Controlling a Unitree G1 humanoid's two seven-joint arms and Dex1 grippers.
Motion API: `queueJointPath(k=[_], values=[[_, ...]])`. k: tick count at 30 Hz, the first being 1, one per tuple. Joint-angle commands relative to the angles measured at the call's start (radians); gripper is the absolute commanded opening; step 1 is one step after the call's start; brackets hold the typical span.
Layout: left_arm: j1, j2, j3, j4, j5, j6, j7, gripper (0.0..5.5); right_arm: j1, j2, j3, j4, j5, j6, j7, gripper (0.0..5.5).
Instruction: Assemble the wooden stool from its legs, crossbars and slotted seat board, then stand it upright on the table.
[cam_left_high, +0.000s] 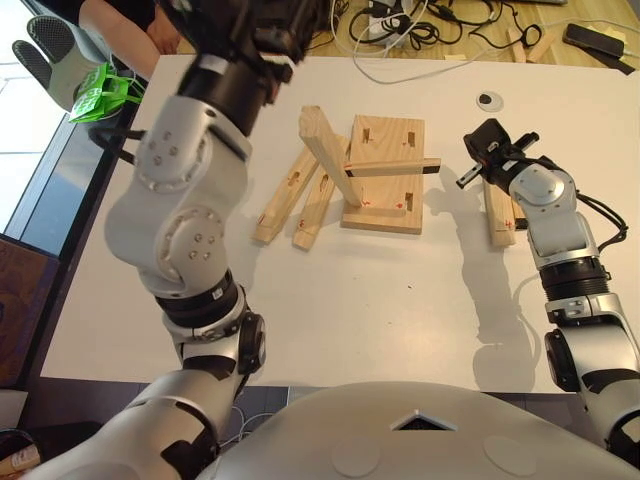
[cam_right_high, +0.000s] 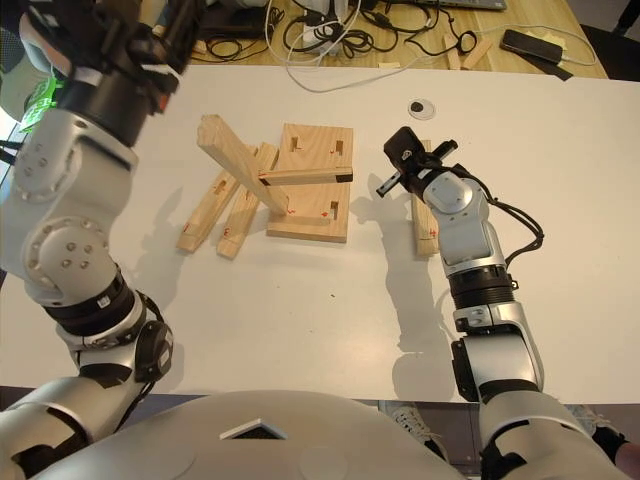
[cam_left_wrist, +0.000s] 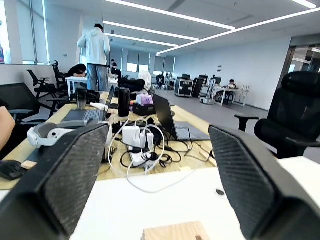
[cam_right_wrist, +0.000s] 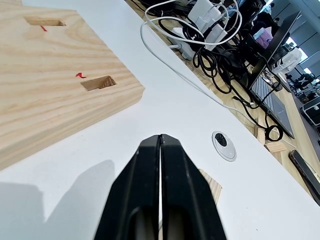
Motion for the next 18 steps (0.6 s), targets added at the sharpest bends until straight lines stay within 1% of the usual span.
queueJointPath(k=[1,2,5,6,8,10,12,13,16,18], values=[[-0.043,-0.028,0.046,0.006,-0.103,-0.022,-0.046,3.69,-0.009,-0.005,-0.003,0.000,0.011,0.018,0.012,0.00],[-0.025,-0.025,0.031,0.000,-0.108,-0.012,-0.052,3.69,-0.010,-0.005,-0.001,0.001,0.012,0.020,0.015,0.00],[0.046,-0.010,-0.091,0.050,-0.039,0.057,-0.017,3.69,-0.026,-0.019,0.040,-0.002,-0.035,0.014,0.020,0.00],[0.066,-0.022,-0.130,0.096,-0.003,0.067,0.006,3.69,-0.034,-0.025,0.069,-0.003,-0.069,0.003,0.017,0.00],[0.103,-0.052,-0.169,0.174,0.049,0.058,0.039,3.69,-0.049,-0.027,0.108,0.003,-0.113,-0.018,0.009,0.00],[0.131,-0.076,-0.181,0.246,0.085,0.034,0.060,3.69,-0.062,-0.023,0.120,0.013,-0.128,-0.029,0.003,0.00],[0.124,-0.096,-0.169,0.243,0.077,0.014,0.051,3.69,-0.063,-0.016,0.104,0.025,-0.107,-0.021,0.009,0.00],[0.102,-0.088,-0.170,0.221,0.082,0.003,0.039,3.69,-0.062,-0.013,0.093,0.030,-0.093,-0.016,0.015,0.00],[-0.017,-0.072,-0.156,0.168,0.077,0.005,0.023,3.69,-0.067,-0.011,0.079,0.052,-0.077,0.001,0.020,0.00],[-0.115,-0.081,-0.128,0.158,0.058,0.015,0.025,3.69,-0.068,-0.015,0.084,0.060,-0.081,0.003,0.017,0.00]])
